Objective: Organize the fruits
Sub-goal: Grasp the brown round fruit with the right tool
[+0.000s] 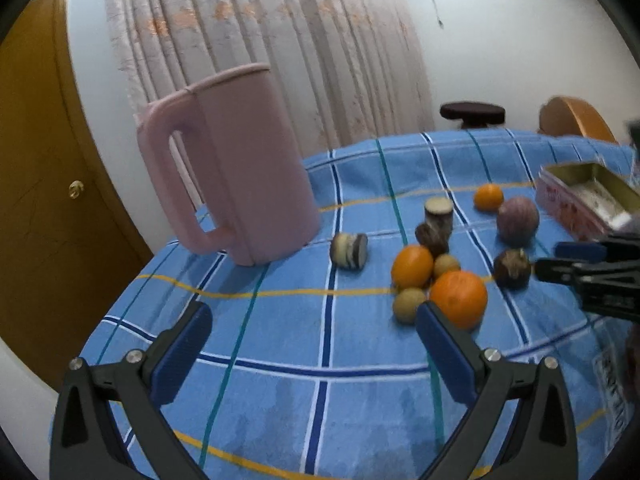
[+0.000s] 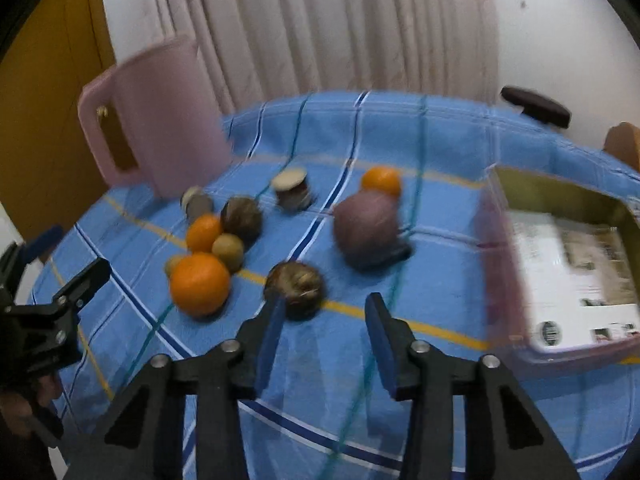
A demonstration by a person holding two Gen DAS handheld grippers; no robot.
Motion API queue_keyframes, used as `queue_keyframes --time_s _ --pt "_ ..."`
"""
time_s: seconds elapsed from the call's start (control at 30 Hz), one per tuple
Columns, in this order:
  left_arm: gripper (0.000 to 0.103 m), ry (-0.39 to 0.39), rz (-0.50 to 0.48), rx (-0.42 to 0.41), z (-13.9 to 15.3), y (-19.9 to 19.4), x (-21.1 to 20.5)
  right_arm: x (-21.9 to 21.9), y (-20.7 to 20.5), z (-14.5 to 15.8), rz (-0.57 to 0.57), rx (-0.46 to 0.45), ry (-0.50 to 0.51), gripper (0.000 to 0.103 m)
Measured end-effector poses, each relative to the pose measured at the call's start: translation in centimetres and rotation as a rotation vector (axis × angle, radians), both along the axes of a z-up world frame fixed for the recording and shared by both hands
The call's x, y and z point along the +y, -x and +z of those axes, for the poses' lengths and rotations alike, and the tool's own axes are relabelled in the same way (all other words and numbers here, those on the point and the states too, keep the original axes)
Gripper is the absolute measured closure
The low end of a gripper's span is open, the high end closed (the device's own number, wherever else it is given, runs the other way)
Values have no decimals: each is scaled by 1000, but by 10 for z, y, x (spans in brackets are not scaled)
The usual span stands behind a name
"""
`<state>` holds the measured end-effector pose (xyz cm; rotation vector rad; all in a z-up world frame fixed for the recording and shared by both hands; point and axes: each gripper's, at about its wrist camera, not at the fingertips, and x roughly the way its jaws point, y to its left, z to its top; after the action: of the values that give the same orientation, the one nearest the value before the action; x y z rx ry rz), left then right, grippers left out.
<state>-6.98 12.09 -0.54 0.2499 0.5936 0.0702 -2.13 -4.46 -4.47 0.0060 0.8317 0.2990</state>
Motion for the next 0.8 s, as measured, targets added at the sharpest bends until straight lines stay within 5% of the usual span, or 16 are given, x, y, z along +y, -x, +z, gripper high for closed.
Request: queue_keyframes --time_s 0.23,0.43,0.8 --pt "0 123 -86 59 6 -5 4 25 -29 -10 41 52 26 60" --pt "0 141 -111 96 4 -11 -5 34 -35 -14 81 47 49 61" --pt "14 266 -179 194 -7 -30 -30 -9 -9 17 53 -42 -34 62"
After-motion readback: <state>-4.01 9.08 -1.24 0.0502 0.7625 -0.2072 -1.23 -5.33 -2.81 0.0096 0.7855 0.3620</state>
